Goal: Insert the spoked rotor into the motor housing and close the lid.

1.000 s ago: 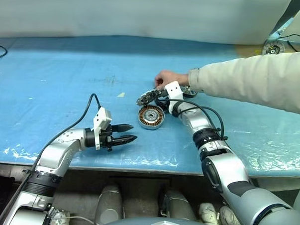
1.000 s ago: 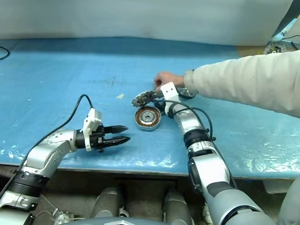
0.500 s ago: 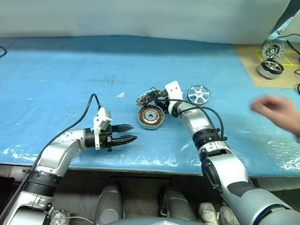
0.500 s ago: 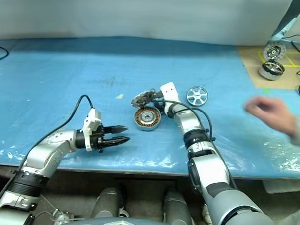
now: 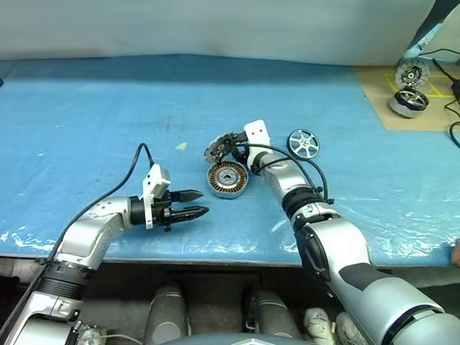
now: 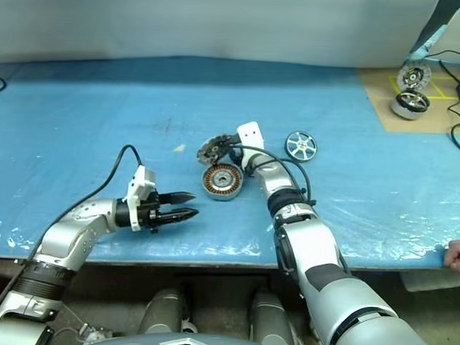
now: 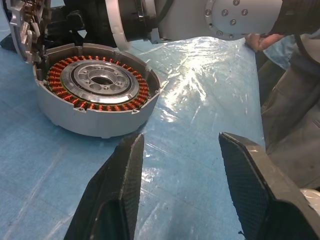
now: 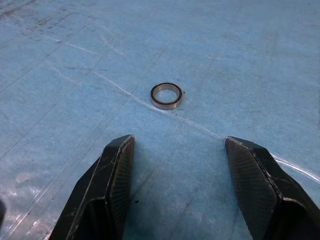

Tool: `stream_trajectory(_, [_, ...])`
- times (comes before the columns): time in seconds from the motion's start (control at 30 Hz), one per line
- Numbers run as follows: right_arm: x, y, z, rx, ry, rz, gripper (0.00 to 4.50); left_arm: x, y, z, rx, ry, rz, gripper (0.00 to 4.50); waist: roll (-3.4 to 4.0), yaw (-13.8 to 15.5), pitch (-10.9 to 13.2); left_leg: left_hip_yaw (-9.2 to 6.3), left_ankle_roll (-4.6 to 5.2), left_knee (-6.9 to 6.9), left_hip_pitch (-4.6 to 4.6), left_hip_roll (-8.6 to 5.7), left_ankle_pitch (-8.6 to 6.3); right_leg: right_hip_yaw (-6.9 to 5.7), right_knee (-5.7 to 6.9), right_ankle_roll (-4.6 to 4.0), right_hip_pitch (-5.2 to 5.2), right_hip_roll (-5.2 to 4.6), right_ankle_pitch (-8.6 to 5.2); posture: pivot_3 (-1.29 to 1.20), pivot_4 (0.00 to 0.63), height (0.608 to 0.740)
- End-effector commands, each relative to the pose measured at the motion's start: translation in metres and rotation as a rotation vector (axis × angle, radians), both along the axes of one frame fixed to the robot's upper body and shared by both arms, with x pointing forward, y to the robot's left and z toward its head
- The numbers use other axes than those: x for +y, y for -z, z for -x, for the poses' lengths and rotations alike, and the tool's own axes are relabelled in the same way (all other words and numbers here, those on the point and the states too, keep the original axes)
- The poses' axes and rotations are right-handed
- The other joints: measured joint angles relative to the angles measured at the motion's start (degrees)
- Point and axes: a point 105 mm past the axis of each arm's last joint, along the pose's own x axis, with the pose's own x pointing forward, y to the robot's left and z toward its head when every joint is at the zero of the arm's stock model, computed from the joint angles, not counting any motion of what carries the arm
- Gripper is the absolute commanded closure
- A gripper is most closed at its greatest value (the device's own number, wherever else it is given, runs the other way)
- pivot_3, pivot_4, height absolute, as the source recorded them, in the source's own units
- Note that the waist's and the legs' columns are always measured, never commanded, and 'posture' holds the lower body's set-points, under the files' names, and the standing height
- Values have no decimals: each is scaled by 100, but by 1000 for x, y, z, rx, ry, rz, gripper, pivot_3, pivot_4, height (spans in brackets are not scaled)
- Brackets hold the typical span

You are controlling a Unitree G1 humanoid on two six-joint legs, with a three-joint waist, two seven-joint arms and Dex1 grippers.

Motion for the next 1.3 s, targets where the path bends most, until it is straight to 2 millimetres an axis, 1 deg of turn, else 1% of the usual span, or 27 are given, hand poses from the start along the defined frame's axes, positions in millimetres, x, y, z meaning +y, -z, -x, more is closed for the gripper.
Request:
stream_trajectory(0.03, [13,9,5,27,-14,16,1457,3,-12,2,-41,-6,-2,1996,0,-1,0,0,0,0,0,0,0,0,0,0,0,0,0,0,150,740])
stream_trajectory(0.13, [24,7,6,19,-27,19,1457,5,-13,4,-39,-13,-9,1996,1,-8,1,0,-3,-1,-1,1,-2,2,-1,-1,-4,1,-1,0,150,740])
stream_trajectory(0.23, [30,-2,4,-8,-16,13,1457,7,-14,4,-36,-26,-13,1996,3,-11,2,0,-8,-2,-2,6,-5,2,0,-8,-8,8,-5,0,150,740])
stream_trajectory(0.3, [30,-8,1,-23,-7,2,1457,7,-13,3,-35,-31,-11,1996,4,-9,2,1,-11,-4,-4,7,-6,1,-1,-9,-10,10,-6,0,150,740])
stream_trajectory(0.43, [21,-13,-3,-37,8,6,1457,5,-12,2,-35,-34,-8,1996,4,4,3,1,-14,-4,-10,6,-8,-1,-3,-9,-12,9,-6,0,150,740])
stream_trajectory(0.67, [-6,-3,-4,-19,39,37,1457,-1,-11,0,-37,-14,1,1996,7,41,5,4,-15,-2,-15,4,-9,-4,-1,-9,-10,7,-6,0,150,740])
stream_trajectory(0.8, [-16,2,-4,-10,57,43,1457,-5,-10,-1,-39,-5,4,1996,7,41,5,5,-15,0,-15,5,-9,-5,-1,-9,-10,7,-6,0,150,740])
stream_trajectory(0.97, [-24,7,-2,-7,66,40,1457,-11,-9,-3,-41,8,9,1996,7,44,5,5,-15,1,-15,4,-9,-5,-1,-9,-9,7,-6,0,150,740])
stream_trajectory(1.1, [-31,9,-1,-5,66,32,1457,-9,-9,-5,-42,6,10,1996,7,51,5,5,-15,1,-16,4,-9,-5,-1,-9,-8,7,-5,0,150,740])
stream_trajectory(1.3, [-31,28,11,26,8,53,1457,-5,-6,-5,-41,7,9,1996,7,57,5,4,-15,1,-15,4,-9,-8,-1,-9,-6,8,-6,0,150,740])
